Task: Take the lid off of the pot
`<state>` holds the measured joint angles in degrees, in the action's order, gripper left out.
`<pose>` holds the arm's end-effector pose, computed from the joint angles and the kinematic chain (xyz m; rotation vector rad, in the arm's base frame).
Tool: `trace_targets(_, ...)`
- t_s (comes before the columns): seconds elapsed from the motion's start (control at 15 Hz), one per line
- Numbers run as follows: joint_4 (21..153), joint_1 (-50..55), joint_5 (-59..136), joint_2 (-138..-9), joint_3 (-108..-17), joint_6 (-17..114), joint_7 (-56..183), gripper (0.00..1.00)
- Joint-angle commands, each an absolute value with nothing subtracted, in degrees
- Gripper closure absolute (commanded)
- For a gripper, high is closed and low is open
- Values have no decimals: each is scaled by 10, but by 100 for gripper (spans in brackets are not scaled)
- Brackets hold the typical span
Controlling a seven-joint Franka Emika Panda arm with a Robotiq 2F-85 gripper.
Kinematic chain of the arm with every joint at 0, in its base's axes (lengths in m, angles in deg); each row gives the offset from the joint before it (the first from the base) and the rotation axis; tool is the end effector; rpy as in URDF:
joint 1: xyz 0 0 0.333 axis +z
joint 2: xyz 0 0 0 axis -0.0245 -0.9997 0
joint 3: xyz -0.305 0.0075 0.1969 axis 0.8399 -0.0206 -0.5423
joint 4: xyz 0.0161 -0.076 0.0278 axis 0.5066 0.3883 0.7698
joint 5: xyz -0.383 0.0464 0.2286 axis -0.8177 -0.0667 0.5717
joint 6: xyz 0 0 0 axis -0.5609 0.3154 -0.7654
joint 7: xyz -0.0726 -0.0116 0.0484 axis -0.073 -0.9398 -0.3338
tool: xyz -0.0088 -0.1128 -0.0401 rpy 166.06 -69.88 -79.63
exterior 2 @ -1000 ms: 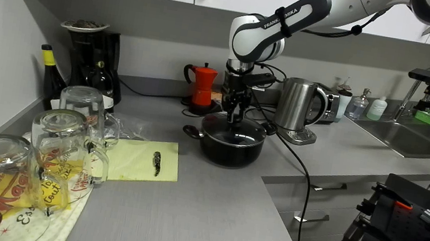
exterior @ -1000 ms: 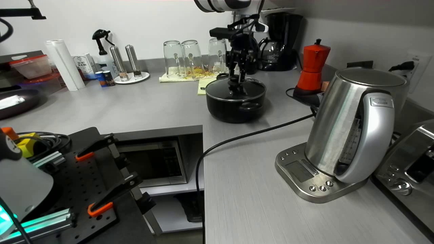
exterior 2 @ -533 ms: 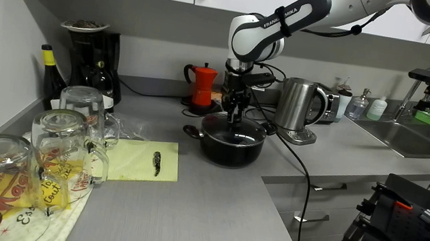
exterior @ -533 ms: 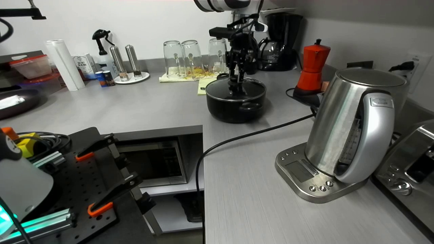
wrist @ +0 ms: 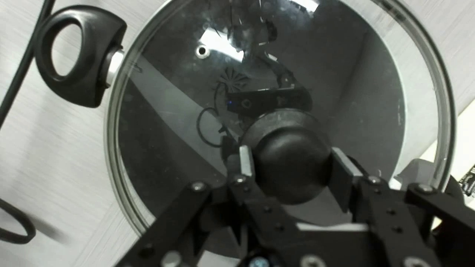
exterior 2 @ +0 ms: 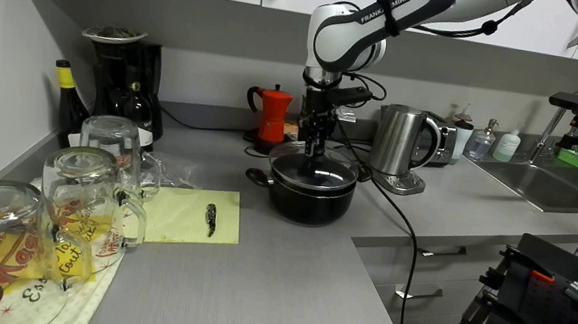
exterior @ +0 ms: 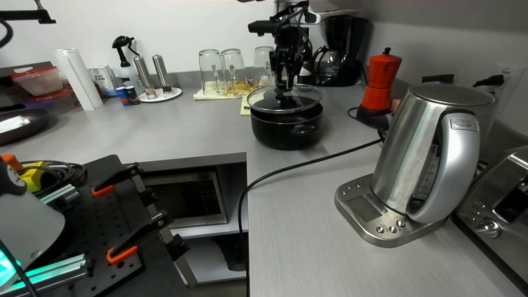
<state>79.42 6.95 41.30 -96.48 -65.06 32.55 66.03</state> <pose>0.7785 0.0604 0.2544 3.1131 -0.0597 -0.1477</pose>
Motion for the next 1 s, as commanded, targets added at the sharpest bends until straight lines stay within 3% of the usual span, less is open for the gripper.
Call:
trace_targets(0.0,861,84,386,-879,-651,331,673,75)
trace_targets(0.93,947,130,324,-805,-689,330,673,75)
